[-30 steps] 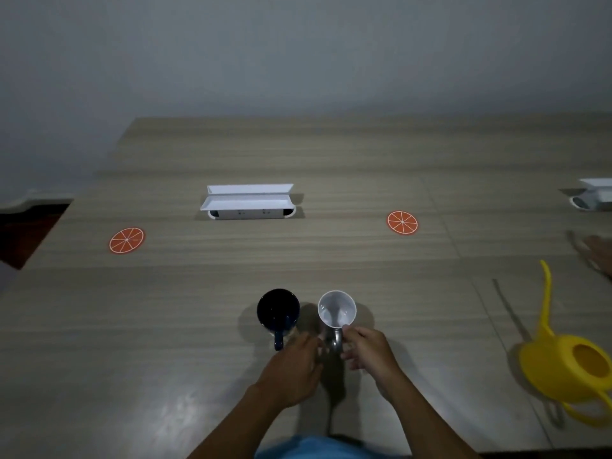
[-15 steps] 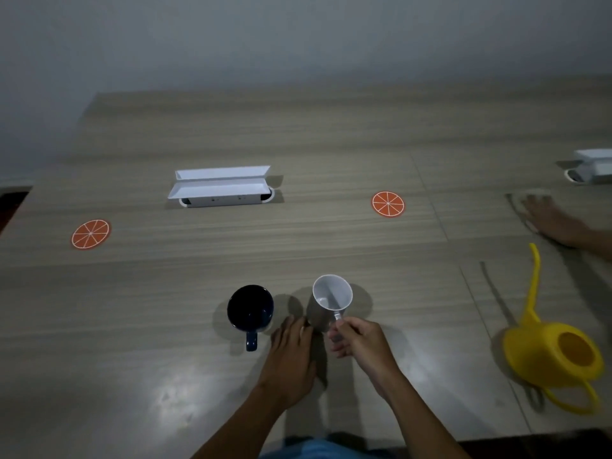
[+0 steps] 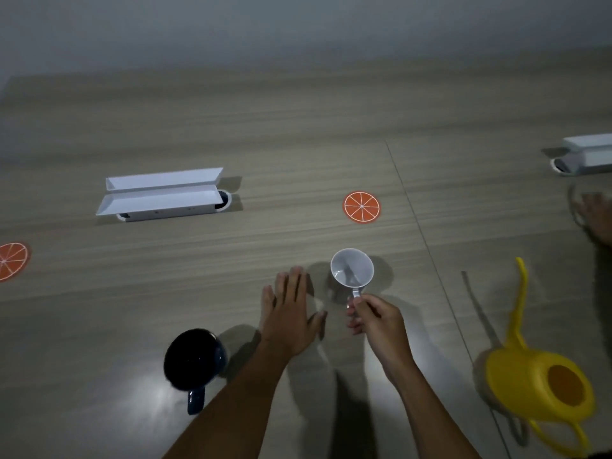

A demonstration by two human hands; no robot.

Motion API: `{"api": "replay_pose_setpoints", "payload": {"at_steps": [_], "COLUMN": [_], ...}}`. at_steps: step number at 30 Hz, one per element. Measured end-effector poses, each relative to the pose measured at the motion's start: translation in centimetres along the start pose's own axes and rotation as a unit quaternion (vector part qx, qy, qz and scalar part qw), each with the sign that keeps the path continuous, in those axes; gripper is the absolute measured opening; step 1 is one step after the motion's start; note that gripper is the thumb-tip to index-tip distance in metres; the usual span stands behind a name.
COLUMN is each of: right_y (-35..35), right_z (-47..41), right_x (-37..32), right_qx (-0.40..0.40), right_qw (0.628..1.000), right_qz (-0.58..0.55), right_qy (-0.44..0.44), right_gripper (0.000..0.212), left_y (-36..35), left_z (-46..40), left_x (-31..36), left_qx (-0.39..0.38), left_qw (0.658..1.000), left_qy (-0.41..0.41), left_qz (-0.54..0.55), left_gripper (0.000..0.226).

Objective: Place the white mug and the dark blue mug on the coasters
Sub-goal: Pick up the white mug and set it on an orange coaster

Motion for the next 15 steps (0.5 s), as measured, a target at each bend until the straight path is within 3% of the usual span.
{"api": "replay_pose_setpoints", "payload": {"at_steps": [7,15], "right_y": [2.2,3.7], "right_z": [-5.5,-12.5], "right_x": [-3.4,-7.0], "right_qx": [0.041,0.087], "right_qw": [0.999,0.993], "right_qz": [-0.002,-0.034], "right_qy": [0.03,0.069], "right_gripper": [0.026,0.034], "left_y": [-0.2,-1.0], "left_z": [-0.6,-1.2], "left_x": [0.0,-0.7], "left_qx": [0.072,0.089], "left_qw": [0.997,0.996], "left_qy": [0.021,0.026], "left_qz": [0.002,0.013], "left_gripper": [0.085,0.084]}}
Point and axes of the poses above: each hand's wrist, its own z-axis away from the middle knuckle, its own y-axis out of the back of the hand, x = y × z, the point moved 6 cm from there along -z, towards the middle knuckle, and after that the axes turned 11 degrees about -x, right-handed, at the moved point
